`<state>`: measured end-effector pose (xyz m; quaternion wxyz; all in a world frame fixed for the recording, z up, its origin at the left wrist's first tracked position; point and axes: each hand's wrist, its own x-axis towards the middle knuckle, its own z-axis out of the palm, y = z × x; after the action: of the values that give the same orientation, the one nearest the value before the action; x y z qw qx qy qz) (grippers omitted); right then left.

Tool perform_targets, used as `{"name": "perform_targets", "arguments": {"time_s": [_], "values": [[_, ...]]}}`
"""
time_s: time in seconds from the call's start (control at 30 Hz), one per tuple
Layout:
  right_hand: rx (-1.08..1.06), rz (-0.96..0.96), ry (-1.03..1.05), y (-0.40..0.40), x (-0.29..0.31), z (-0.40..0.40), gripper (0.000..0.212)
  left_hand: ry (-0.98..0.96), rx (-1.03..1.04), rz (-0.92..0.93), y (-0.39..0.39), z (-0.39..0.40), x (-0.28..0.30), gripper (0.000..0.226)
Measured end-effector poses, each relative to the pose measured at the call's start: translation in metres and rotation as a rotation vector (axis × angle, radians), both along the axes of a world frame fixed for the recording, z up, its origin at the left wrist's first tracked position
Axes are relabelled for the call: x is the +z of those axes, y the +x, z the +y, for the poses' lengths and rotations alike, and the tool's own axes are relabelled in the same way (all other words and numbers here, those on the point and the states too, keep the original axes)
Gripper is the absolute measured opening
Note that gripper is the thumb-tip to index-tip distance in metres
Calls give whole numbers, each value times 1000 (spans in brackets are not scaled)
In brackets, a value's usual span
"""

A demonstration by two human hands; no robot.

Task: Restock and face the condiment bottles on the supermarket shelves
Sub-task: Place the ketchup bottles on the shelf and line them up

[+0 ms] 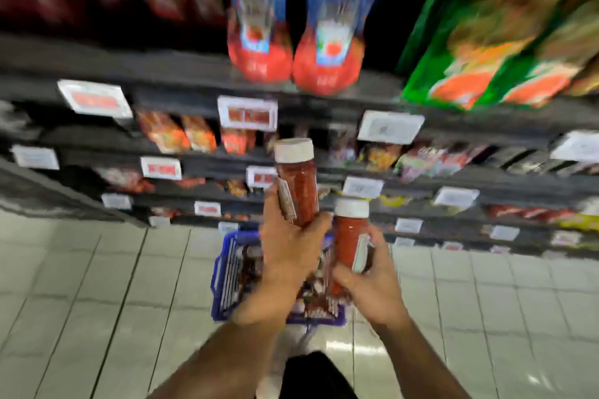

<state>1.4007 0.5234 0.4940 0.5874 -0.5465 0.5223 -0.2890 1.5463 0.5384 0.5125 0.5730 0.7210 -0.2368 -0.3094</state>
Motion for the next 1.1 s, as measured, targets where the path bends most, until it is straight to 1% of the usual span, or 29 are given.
{"name": "perform_targets", "arguments": {"time_s": [0.1,0.17,0.27,0.33,0.43,0.6,0.73,0.83,0.9,1.0,1.1], "values": [[15,4,-112,-6,64,-12,77,-111,-11,-146,13,-27,74,68],[23,-19,-174,-7,100,-22,73,-205,-28,-260,23,-35,117,59],[82,-50,-284,-8,150,-30,65,-328,-62,-377,36,-32,168,62],[124,-79,-344,-9,180,-31,63,-366,-80,-415,46,-24,196,66],[173,-116,-416,-4,223,-32,71,-392,-169,-437,64,-13,234,68],[180,-113,-593,25,289,-48,75,-417,-301,-541,110,-11,290,67],[181,3,-687,50,332,-66,72,-412,-378,-660,159,-24,330,66],[181,107,-738,70,356,-79,64,-362,-410,-776,195,-40,355,74],[172,161,-765,84,368,-88,63,-317,-449,-828,213,-52,369,76],[147,250,-790,101,384,-108,69,-236,-491,-887,231,-68,382,69],[159,454,-810,109,402,-132,81,-150,-507,-942,244,-82,389,63]]}}
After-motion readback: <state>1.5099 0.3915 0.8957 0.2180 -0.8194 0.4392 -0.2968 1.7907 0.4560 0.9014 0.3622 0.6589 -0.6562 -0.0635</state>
